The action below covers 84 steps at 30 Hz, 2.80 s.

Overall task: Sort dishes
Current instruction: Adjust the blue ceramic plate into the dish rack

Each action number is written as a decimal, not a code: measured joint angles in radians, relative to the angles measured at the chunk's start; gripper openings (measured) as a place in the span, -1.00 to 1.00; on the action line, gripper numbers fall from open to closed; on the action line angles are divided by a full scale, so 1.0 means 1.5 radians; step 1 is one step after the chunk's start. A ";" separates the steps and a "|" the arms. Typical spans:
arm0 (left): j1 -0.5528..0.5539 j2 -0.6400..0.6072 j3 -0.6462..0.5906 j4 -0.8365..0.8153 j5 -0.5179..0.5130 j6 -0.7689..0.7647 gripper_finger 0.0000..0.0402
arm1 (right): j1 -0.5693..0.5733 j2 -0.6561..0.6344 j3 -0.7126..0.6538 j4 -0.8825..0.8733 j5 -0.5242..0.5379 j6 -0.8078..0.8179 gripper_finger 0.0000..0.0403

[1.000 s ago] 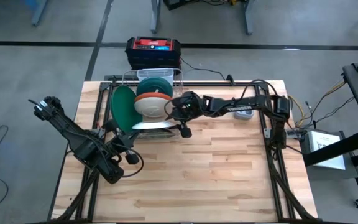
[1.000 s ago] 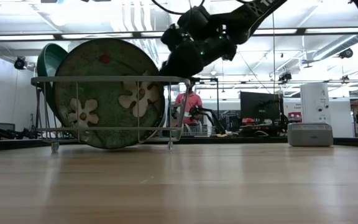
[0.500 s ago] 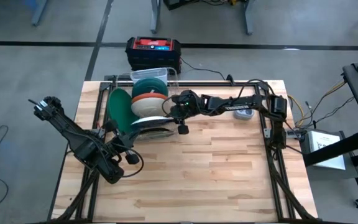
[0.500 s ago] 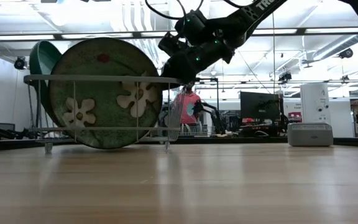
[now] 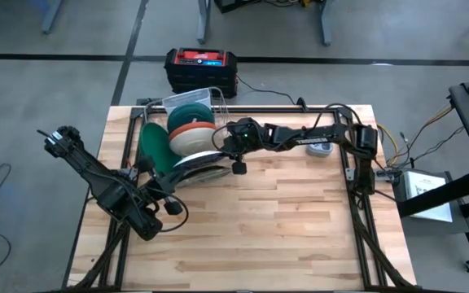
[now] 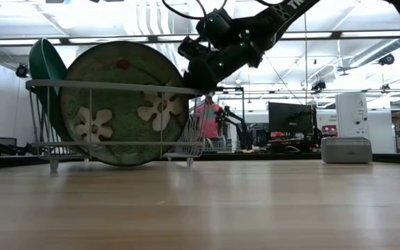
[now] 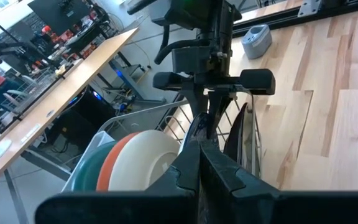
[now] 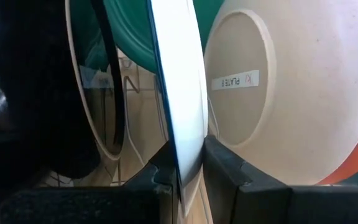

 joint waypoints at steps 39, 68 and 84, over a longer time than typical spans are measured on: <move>0.000 0.000 0.000 -0.008 0.021 0.003 -1.00 | 0.003 -0.028 0.044 0.011 0.021 0.027 -0.98; 0.000 0.002 0.000 -0.008 0.098 -0.001 -1.00 | 0.019 -0.024 0.051 -0.011 0.036 -0.040 -0.99; -0.001 0.002 -0.031 0.009 0.197 -0.036 -1.00 | 0.040 -0.036 0.060 0.009 0.107 0.019 -0.99</move>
